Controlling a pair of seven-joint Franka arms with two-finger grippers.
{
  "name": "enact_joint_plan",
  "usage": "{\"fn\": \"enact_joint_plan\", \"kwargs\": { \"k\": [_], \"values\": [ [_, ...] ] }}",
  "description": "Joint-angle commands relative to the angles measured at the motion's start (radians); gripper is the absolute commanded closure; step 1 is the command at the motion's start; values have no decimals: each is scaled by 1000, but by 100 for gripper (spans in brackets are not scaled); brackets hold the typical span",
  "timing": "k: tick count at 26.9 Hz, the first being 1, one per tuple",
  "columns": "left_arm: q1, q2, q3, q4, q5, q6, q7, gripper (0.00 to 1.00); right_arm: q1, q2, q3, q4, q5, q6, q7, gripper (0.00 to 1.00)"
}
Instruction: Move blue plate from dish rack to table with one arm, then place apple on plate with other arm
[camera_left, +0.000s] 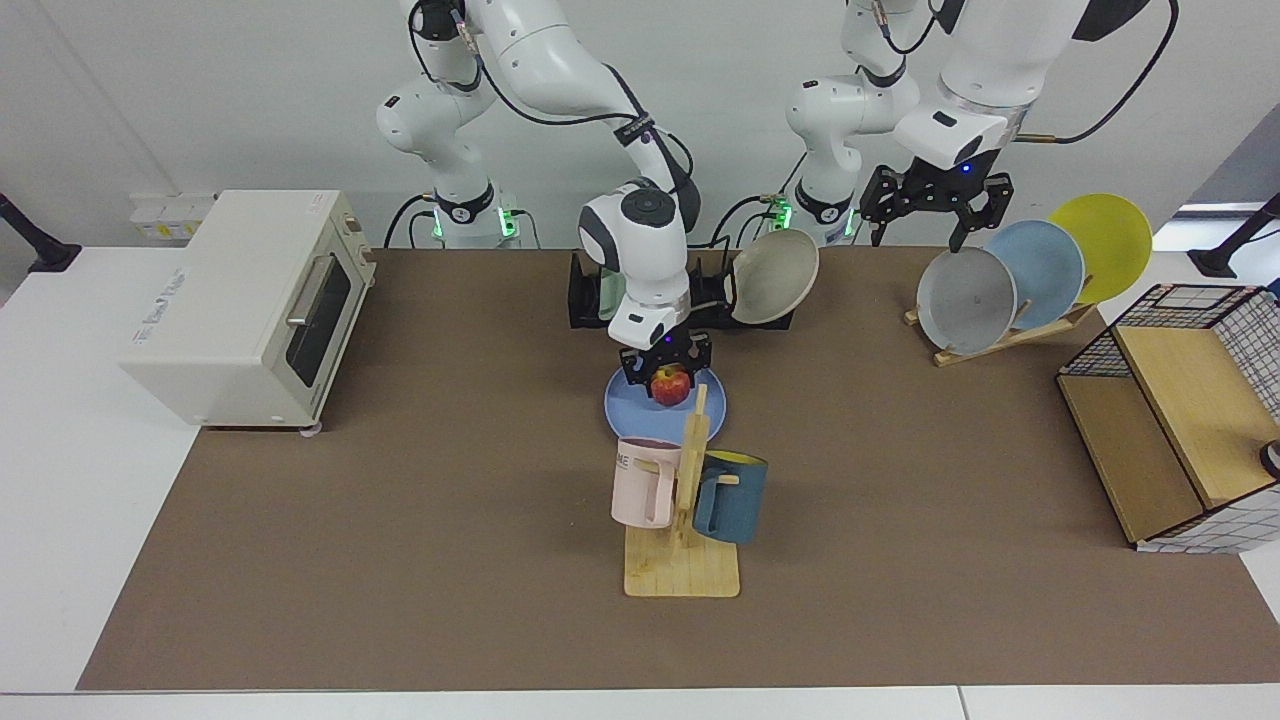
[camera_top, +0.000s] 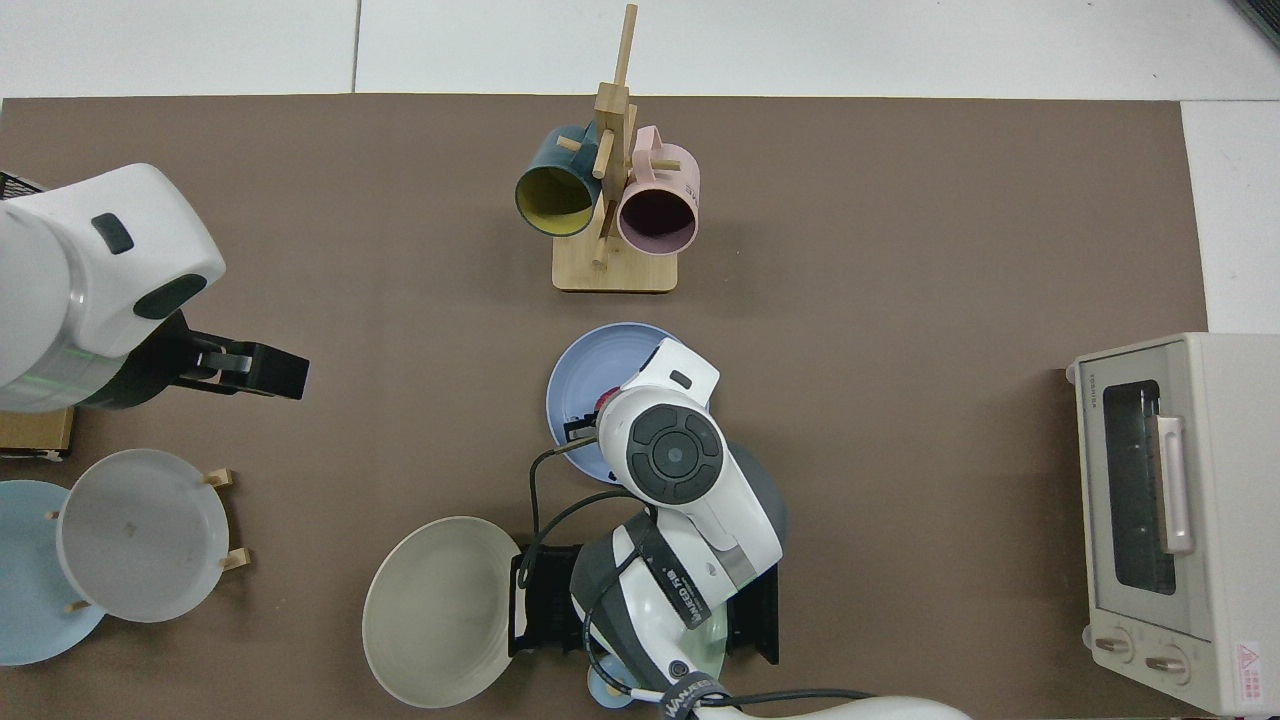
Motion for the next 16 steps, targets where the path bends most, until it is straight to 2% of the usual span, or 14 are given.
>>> {"fn": "enact_joint_plan", "kwargs": {
  "k": [1,5,9,16],
  "values": [
    [-22,10,24,25,6,-31,8,0,2,-6,-5,-8,19,25,-36,0],
    [-45,-6,58,2,5,-31,14,0,-5,-15,-6,-2,20,16,-39,0],
    [-42,-7,72,2,6,-36,14,0,-25,-54,-9,0,19,-9,-39,0],
    [-36,-6,75,11,5,-40,-9,0,-117,-173,-12,7,19,-156,-57,0]
  ]
}}
